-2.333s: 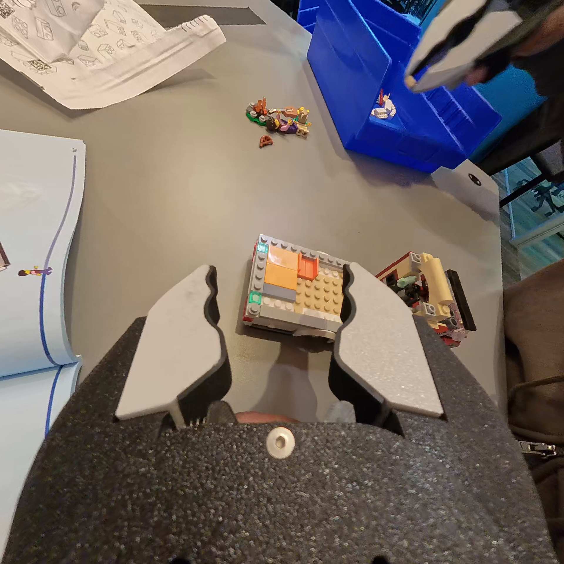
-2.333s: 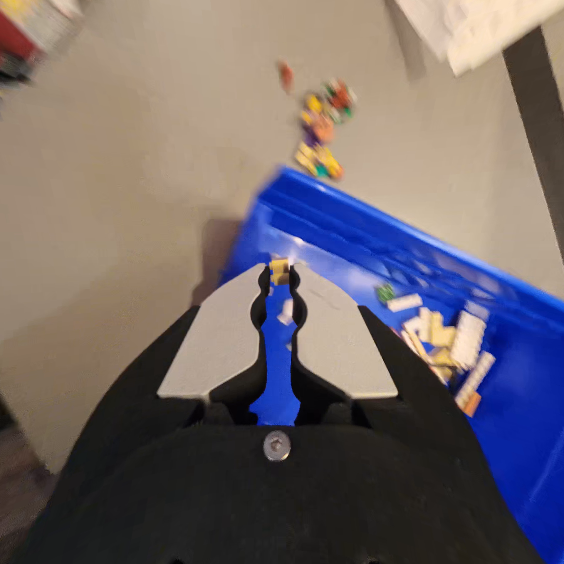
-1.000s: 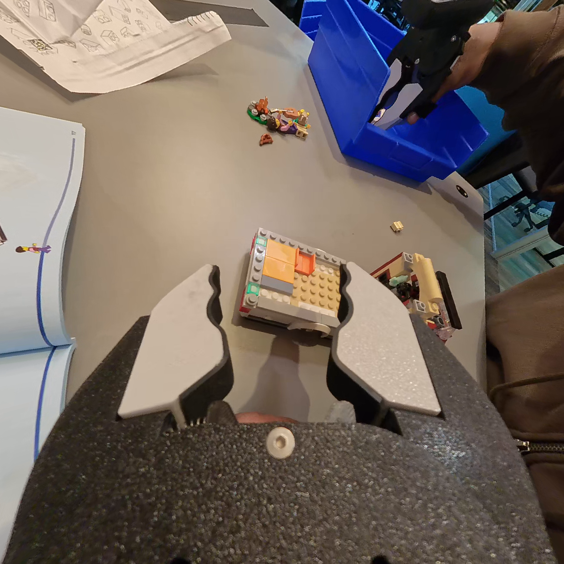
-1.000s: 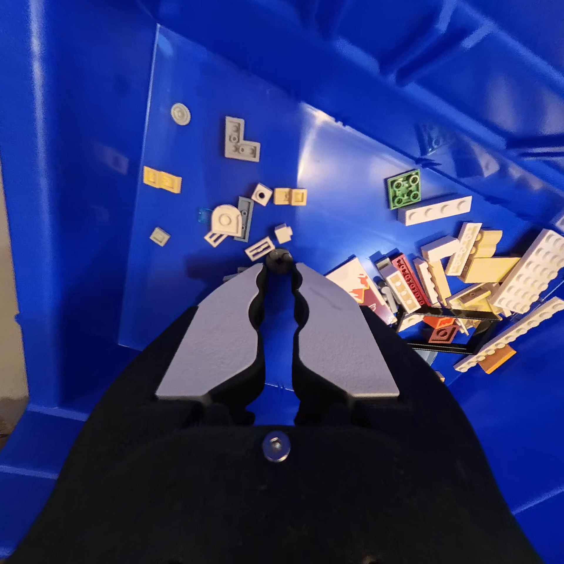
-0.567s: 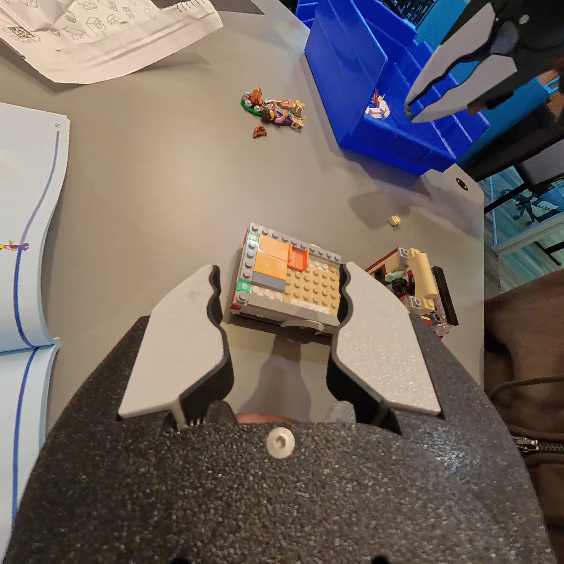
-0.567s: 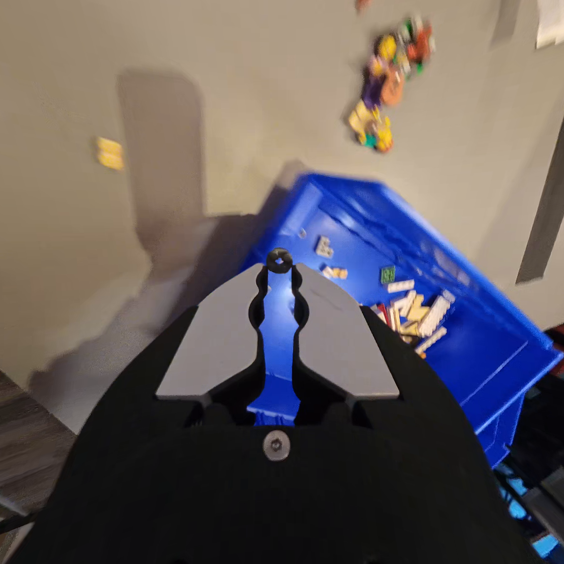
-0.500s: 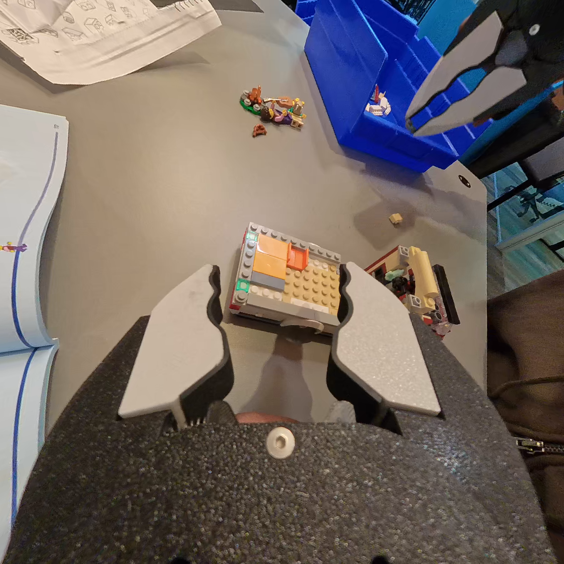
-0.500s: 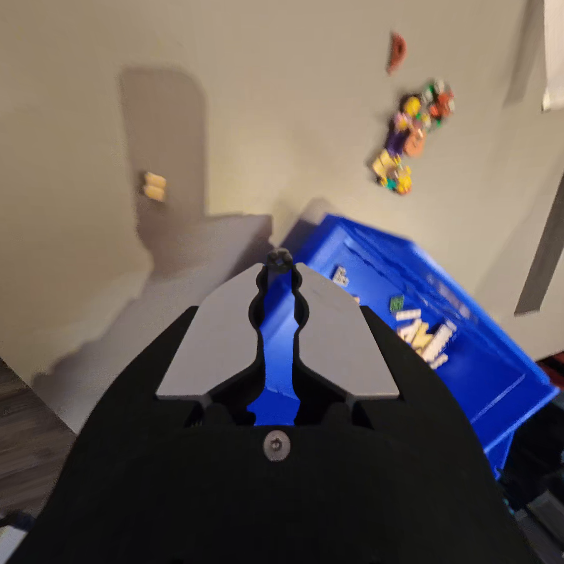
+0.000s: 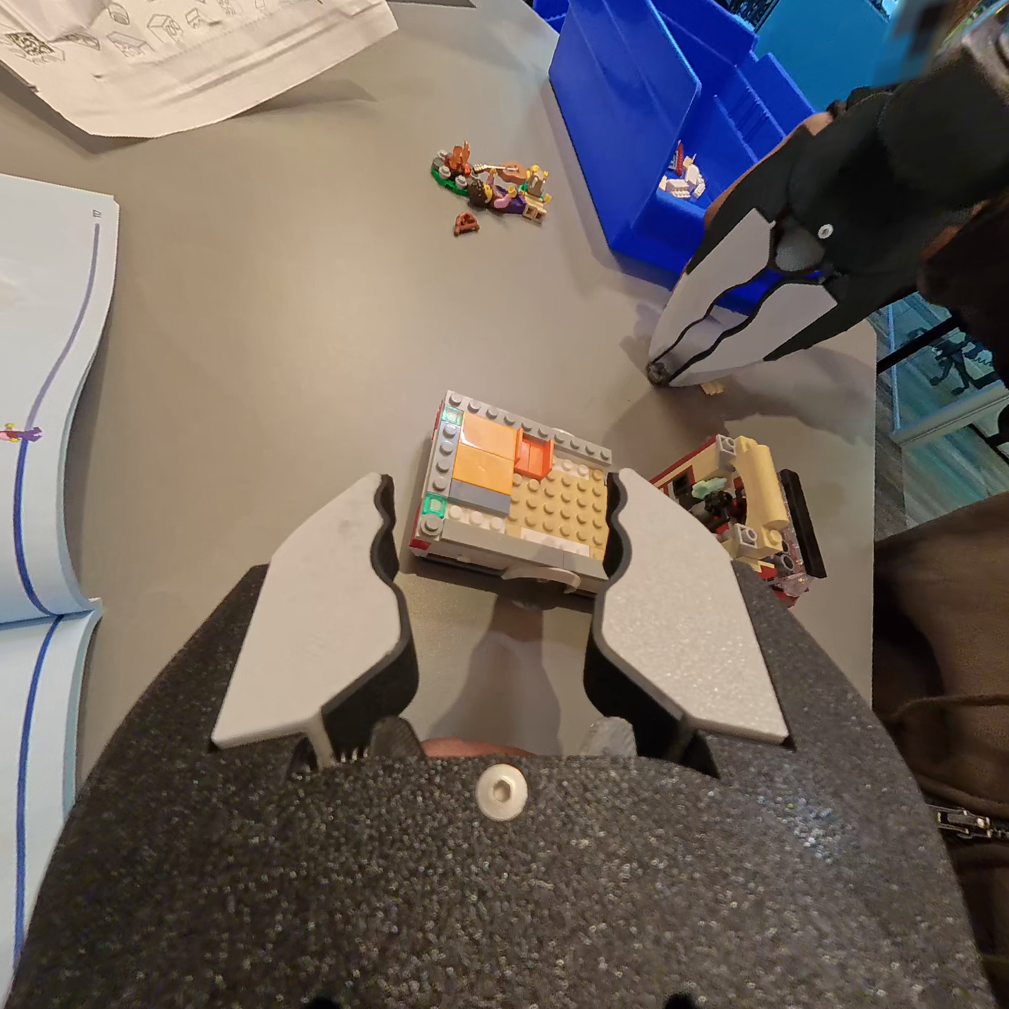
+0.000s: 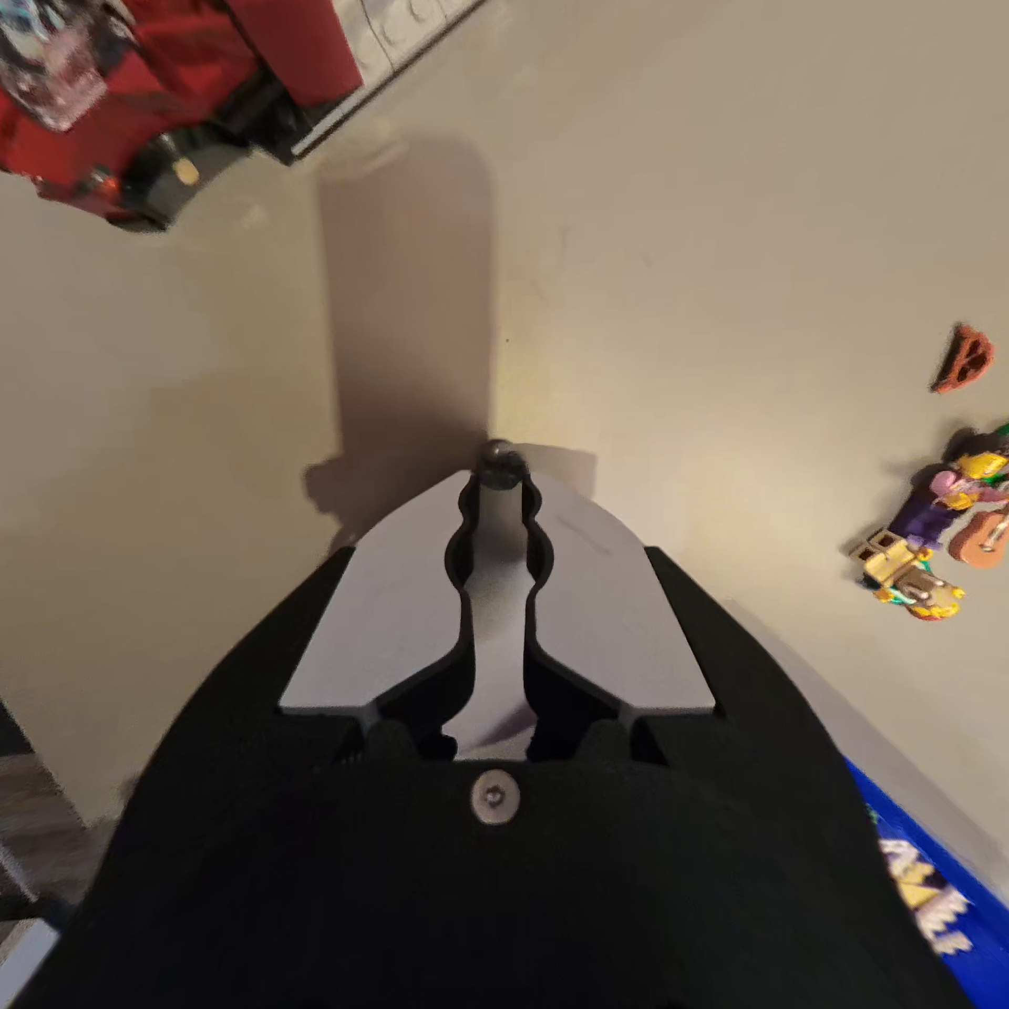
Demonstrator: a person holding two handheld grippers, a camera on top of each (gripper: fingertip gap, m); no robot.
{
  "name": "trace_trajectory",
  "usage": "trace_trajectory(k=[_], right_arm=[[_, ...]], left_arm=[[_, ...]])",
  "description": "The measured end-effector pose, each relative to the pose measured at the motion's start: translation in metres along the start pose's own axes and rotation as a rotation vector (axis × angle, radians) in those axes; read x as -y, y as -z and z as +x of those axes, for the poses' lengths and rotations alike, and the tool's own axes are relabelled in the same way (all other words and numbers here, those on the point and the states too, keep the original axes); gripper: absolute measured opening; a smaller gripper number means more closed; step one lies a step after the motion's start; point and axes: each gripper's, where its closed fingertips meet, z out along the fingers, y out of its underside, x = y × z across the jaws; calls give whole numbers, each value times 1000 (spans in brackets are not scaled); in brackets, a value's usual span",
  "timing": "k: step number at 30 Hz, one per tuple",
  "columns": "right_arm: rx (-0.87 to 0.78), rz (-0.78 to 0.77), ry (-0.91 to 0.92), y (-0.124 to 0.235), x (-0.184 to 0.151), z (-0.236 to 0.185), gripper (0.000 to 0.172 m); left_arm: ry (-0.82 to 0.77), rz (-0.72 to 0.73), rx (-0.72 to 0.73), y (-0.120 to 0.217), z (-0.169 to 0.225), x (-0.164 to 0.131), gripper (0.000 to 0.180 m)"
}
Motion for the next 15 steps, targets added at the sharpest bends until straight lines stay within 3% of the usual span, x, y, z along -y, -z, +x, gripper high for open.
trace_trajectory(k=[5,10,12,15], right_arm=[[-5,26,-33,6,-2,-1,27],[-50,125,-112,58,-19,18,34],[-135,134,-160,86,-43,45,33],[-261,42,-303,109,-111,102,32]], left_arm=[[4,-3,-5,0,0,-1,75],[20,-2,-12,0,-1,0,75],[21,-3,-14,0,-1,0,75],[15,-9,-16,-1,1,-1,75]])
